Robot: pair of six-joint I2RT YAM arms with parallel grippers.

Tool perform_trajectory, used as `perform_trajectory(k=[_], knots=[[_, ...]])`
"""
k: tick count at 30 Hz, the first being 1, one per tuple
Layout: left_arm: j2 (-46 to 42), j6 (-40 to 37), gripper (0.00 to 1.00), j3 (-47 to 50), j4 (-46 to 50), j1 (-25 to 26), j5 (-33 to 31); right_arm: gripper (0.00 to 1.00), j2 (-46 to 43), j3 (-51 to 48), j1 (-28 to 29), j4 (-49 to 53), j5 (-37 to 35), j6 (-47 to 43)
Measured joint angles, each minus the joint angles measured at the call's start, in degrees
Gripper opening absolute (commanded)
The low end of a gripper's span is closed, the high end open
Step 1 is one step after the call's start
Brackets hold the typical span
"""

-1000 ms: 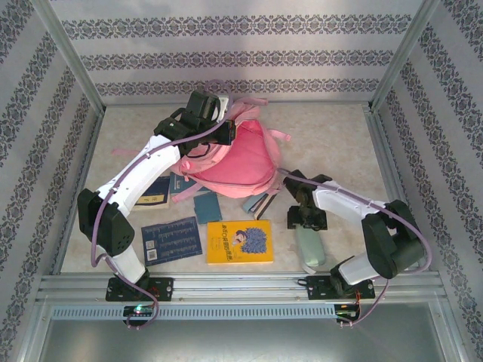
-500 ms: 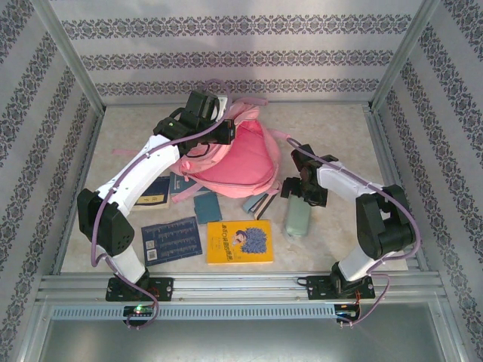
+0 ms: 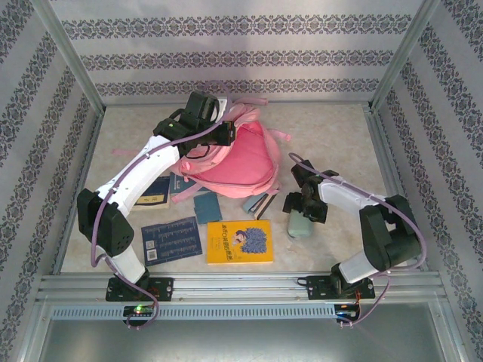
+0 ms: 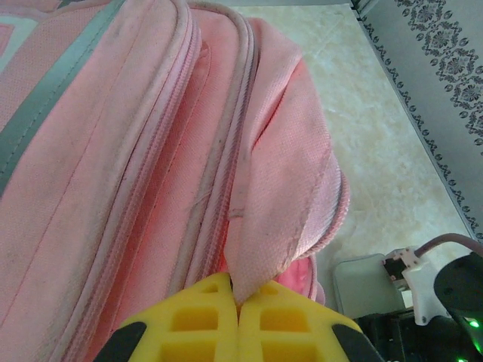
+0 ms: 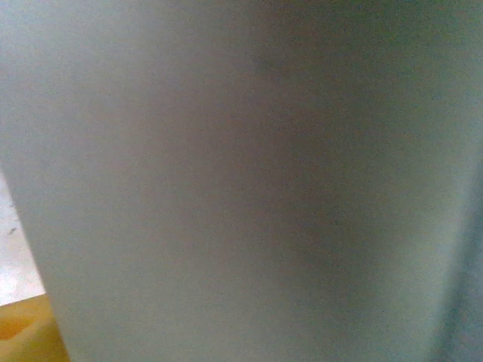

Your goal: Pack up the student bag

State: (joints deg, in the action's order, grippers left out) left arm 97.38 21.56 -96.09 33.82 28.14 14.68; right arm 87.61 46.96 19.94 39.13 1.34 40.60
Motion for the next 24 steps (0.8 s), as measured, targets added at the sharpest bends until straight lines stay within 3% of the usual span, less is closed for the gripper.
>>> perform_trajectory(k=[4, 11, 17, 24], knots=[[0.0, 0.2, 0.0, 0.0, 0.0, -0.1, 0.2, 0.63, 0.2, 0.2, -0.3, -0.4, 0.8, 1.2], [0.0, 0.2, 0.0, -0.2, 0.1, -0.1, 0.1, 0.61, -7.4, 1.9, -0.3, 1.9, 0.5, 1.1], [0.0, 0.2, 0.0, -4.2, 2.6, -0.4, -0.8, 0.59, -16.5, 10.6, -0.3, 0.9, 5.3, 0.0], [0.0, 0.2, 0.0, -7.8, 4.1, -0.8, -1.2, 0.57, -12.2, 16.9, 0.6, -11.7, 15.1, 8.7]])
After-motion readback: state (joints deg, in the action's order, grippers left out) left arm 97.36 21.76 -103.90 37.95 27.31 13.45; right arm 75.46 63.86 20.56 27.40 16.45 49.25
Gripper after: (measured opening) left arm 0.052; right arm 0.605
